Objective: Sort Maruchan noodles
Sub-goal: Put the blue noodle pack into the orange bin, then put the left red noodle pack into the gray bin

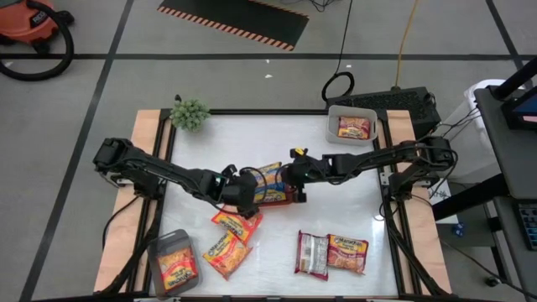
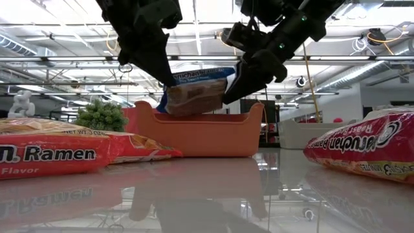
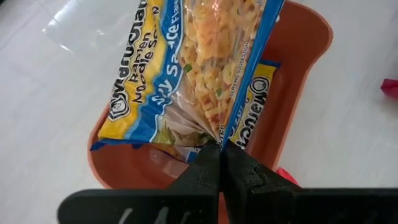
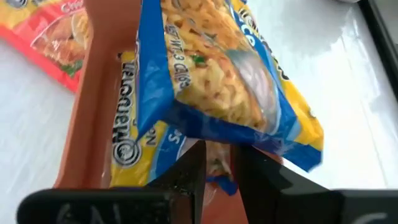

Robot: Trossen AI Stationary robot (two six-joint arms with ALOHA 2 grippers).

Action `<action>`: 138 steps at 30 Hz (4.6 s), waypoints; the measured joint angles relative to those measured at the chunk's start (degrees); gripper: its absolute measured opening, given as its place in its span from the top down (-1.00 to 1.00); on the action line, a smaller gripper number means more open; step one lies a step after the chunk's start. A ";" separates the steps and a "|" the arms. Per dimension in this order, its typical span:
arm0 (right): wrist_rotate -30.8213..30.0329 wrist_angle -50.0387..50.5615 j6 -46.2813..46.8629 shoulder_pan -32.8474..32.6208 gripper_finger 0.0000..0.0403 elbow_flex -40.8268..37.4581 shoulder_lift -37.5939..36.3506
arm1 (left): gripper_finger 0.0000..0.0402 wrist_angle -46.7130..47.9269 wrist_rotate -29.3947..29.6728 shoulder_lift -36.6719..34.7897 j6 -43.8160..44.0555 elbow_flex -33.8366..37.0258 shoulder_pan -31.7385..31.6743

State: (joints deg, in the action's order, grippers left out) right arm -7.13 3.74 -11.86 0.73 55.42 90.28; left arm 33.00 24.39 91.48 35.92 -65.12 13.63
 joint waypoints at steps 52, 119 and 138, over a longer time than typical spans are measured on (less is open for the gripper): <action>7.35 4.74 -1.61 0.16 0.62 0.00 -0.27 | 0.10 2.41 -6.29 -0.31 -10.22 0.05 5.55; -3.61 15.87 29.15 -20.61 0.62 -3.60 -26.23 | 0.43 -4.78 -8.86 -9.86 -17.87 0.02 9.36; 4.40 24.78 49.99 -35.07 0.59 -5.87 -11.19 | 0.43 -6.22 -8.82 -9.86 -15.75 0.02 10.88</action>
State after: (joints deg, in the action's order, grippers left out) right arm -2.73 28.52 38.13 -34.34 49.54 79.09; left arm 26.78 15.57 81.62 20.17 -65.10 24.51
